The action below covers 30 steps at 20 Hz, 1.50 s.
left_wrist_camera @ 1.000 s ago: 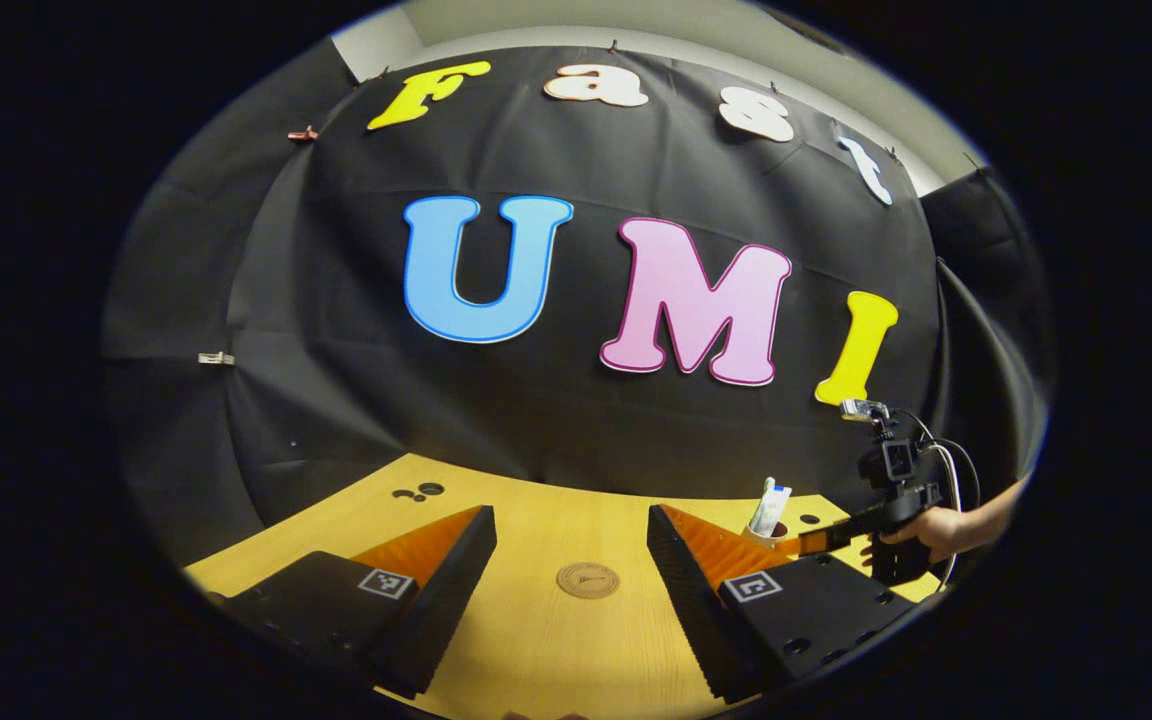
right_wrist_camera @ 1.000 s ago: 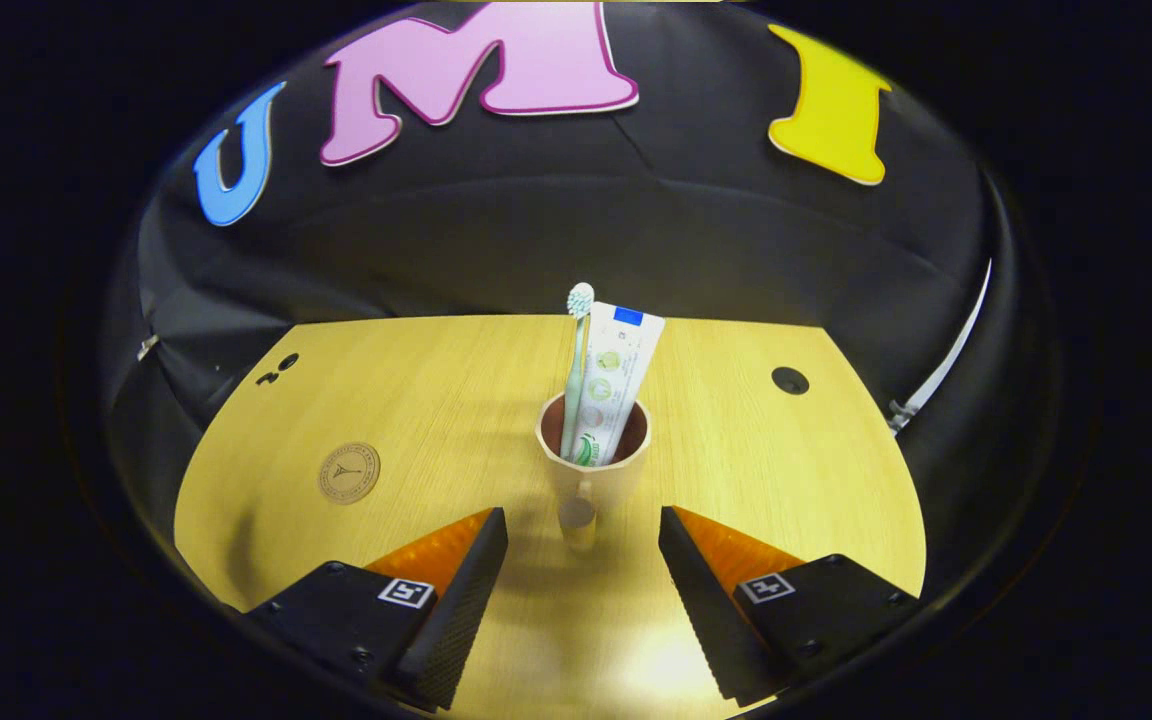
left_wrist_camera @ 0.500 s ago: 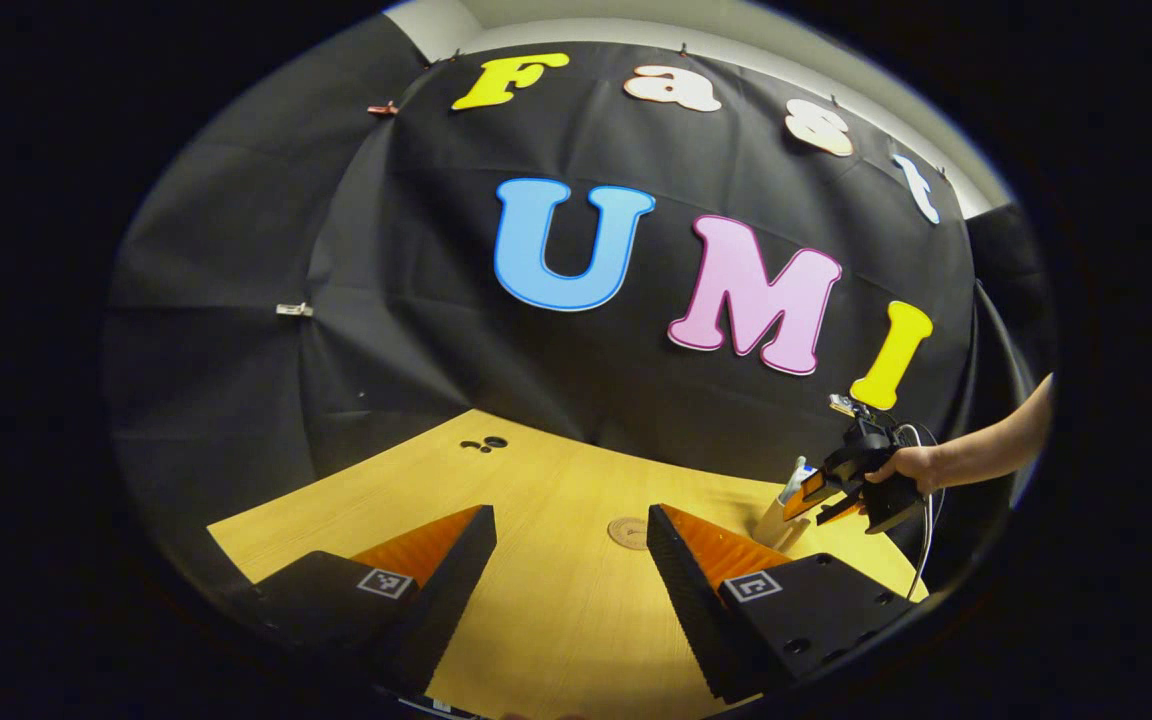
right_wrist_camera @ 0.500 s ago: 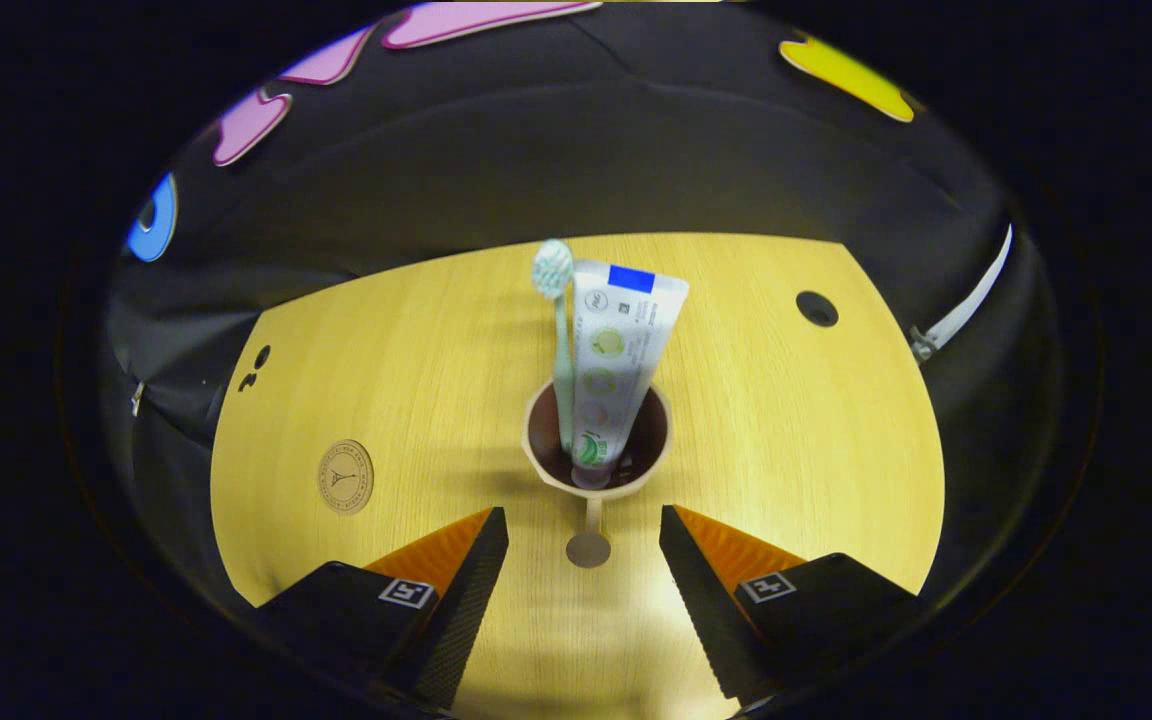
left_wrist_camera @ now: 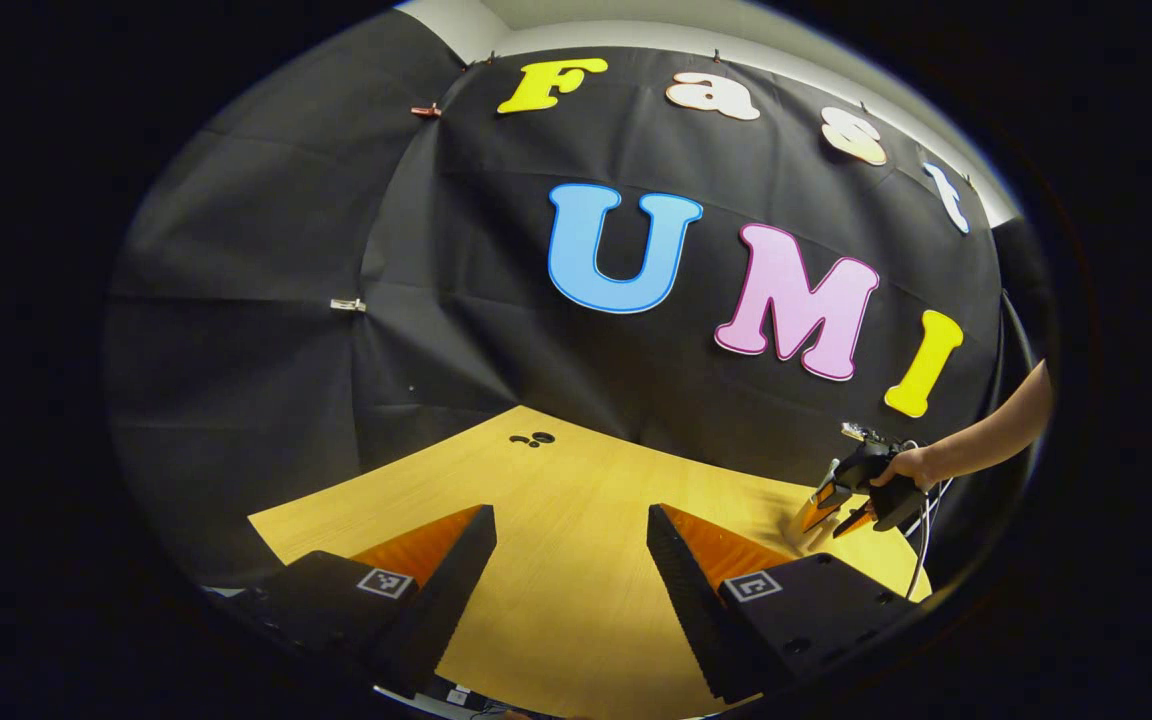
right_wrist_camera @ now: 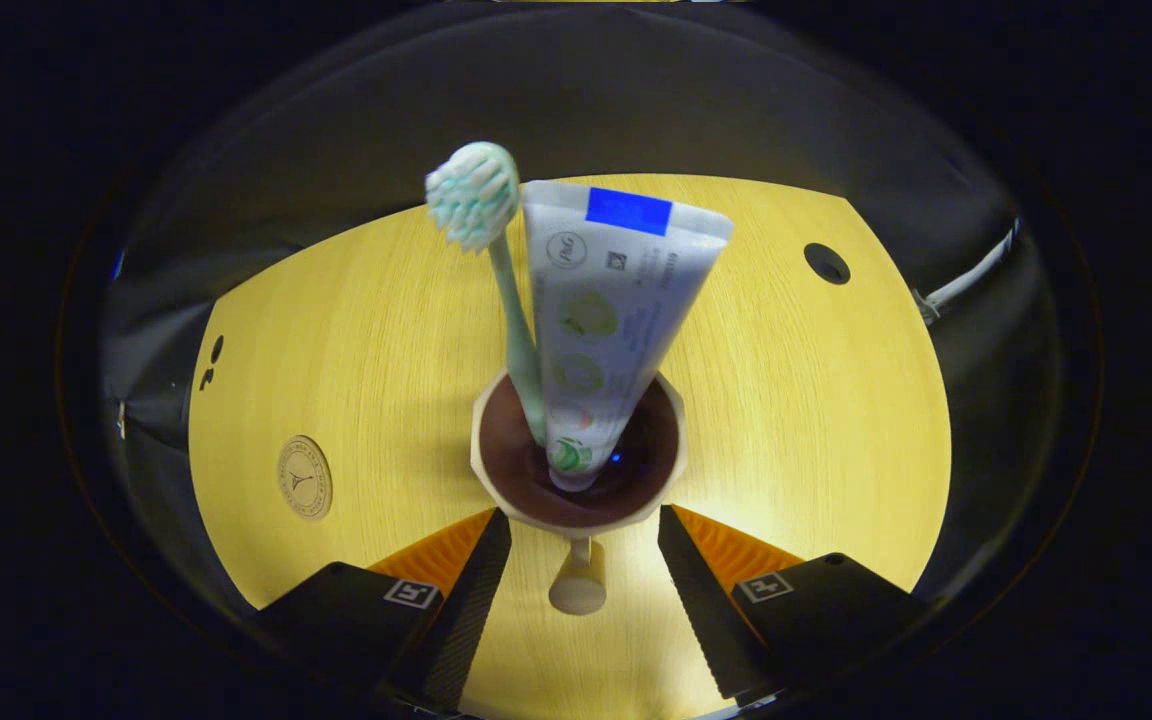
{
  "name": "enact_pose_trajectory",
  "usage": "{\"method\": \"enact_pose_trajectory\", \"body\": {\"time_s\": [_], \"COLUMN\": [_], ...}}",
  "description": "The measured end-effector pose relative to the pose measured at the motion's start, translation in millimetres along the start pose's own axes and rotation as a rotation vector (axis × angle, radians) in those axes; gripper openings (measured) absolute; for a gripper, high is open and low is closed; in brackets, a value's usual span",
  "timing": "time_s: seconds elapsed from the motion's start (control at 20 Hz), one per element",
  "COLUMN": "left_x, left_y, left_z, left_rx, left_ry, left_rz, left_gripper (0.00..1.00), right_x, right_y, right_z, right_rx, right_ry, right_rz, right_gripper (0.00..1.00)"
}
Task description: Put the toothbrush and toothpaste on the desktop into the cup, then pick up the cup and place it on the coaster on the desktop.
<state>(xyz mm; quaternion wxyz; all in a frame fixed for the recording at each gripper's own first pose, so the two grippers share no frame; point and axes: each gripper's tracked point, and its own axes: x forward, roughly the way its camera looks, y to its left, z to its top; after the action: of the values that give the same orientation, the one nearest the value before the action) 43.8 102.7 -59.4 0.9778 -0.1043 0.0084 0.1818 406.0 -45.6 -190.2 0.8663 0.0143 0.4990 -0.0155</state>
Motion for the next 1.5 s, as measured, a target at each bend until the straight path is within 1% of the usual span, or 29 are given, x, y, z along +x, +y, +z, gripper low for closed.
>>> {"method": "enact_pose_trajectory", "body": {"time_s": [0.05, 0.15, 0.25, 0.3, 0.35, 0.4, 0.5, 0.55, 0.6, 0.7, 0.75, 0.9, 1.05, 1.15, 1.4, 1.5], "left_x": [0, -2, -5, -6, -6, -6, -8, -9, -9, -9, -9, -7, -9, -10, -13, -15], "left_y": [1, 5, 5, 5, 4, 3, 3, 2, 0, -3, -5, -11, -13, -13, -12, -10], "left_z": [-1, -6, -8, -8, -8, -8, -11, -12, -13, -14, -16, -20, -22, -22, -22, -21], "left_rx": [0.0, 0.003, 0.002, 0.002, 0.004, 0.008, 0.014, 0.016, 0.017, 0.02, 0.022, 0.033, 0.045, 0.045, 0.031, 0.032], "left_ry": [0.006, 0.019, 0.021, 0.024, 0.026, 0.025, 0.027, 0.03, 0.032, 0.038, 0.04, 0.049, 0.055, 0.055, 0.058, 0.056], "left_rz": [0.004, 0.014, 0.016, 0.016, 0.014, 0.013, 0.011, 0.008, 0.005, -0.003, -0.006, -0.016, -0.027, -0.034, -0.051, -0.053], "left_gripper": [0.97, 0.97, 0.97, 0.97, 0.97, 0.97, 0.97, 0.97, 0.97, 0.97, 0.97, 0.97, 0.97, 0.97, 0.97, 0.97], "right_x": [4, 9, 15, 14, 18, 19, 19, 19, 18, 17, 18, 15, 8, 0, -47, -64], "right_y": [-3, -1, -1, -1, -3, -2, -3, -2, -4, -8, -10, -10, -12, -3, 18, 31], "right_z": [-1, -5, -3, -4, -7, -11, -11, -14, -12, -12, -11, -16, -19, -19, -16, -11], "right_rx": [-0.022, -0.017, -0.02, -0.016, -0.02, -0.031, -0.062, -0.077, -0.088, -0.131, -0.154, -0.228, -0.272, -0.291, -0.311, -0.334], "right_ry": [0.011, 0.035, 0.032, 0.038, 0.049, 0.064, 0.062, 0.065, 0.06, 0.046, 0.037, 0.023, 0.02, 0.006, -0.019, -0.033], "right_rz": [-0.015, -0.025, -0.028, -0.029, -0.032, -0.026, -0.026, -0.019, -0.013, -0.012, -0.017, -0.039, -0.03, -0.013, 0.038, 0.043], "right_gripper": [0.92, 0.85, 0.74, 0.63, 0.59, 0.57, 0.32, 0.32, 0.26, 0.35, 0.3, 0.3, 0.3, 0.3, 0.3, 0.3]}}
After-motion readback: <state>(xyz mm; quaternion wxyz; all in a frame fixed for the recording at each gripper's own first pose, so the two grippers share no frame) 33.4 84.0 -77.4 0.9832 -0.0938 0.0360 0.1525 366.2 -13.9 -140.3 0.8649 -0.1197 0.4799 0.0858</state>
